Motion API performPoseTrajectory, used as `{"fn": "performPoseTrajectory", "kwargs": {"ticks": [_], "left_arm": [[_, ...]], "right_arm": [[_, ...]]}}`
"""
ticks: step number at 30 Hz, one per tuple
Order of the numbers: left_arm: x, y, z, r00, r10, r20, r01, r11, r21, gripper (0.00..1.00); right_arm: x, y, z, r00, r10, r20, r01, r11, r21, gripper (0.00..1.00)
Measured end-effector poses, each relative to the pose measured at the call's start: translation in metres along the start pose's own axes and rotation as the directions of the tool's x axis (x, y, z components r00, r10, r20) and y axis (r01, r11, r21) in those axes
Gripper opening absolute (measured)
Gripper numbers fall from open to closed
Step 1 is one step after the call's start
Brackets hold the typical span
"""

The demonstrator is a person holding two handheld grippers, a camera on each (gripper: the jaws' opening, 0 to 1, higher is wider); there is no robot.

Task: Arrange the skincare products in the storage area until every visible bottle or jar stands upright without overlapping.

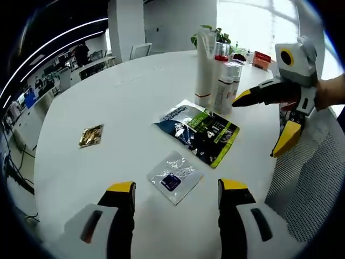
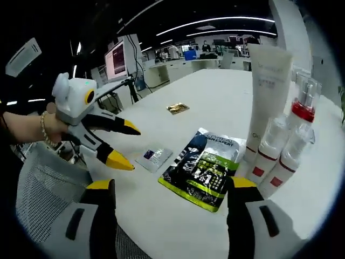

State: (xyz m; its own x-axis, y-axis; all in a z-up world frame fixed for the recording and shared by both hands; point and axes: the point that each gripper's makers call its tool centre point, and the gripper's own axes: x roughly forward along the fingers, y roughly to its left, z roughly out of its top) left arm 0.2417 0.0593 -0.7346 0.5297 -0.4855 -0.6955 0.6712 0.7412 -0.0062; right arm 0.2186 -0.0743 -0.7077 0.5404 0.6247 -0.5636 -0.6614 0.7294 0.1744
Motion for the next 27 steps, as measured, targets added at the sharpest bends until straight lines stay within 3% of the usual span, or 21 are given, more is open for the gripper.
{"fn": "performPoseTrajectory", "kwargs": {"ticks": [10, 18, 27], "left_arm": [[-0.024, -0.003, 0.003, 1.000, 0.004, 0.029, -0.002, 0.997, -0.072, 0.70], [-0.040, -0.002, 0.004, 0.997, 0.006, 0.077, 0.004, 0.992, -0.122, 0.82], [-0.062, -0.004, 0.007, 0.990, 0.035, 0.135, -0.009, 0.982, -0.186, 0.93]], "right_arm": [[-0.038, -0.034, 0.001, 0.993, -0.114, 0.025, 0.113, 0.992, 0.049, 0.99], [-0.063, -0.054, 0.005, 0.983, -0.171, 0.060, 0.166, 0.983, 0.079, 0.99], [-0.078, -0.057, -0.002, 0.979, -0.194, 0.063, 0.189, 0.978, 0.085, 0.99]]}}
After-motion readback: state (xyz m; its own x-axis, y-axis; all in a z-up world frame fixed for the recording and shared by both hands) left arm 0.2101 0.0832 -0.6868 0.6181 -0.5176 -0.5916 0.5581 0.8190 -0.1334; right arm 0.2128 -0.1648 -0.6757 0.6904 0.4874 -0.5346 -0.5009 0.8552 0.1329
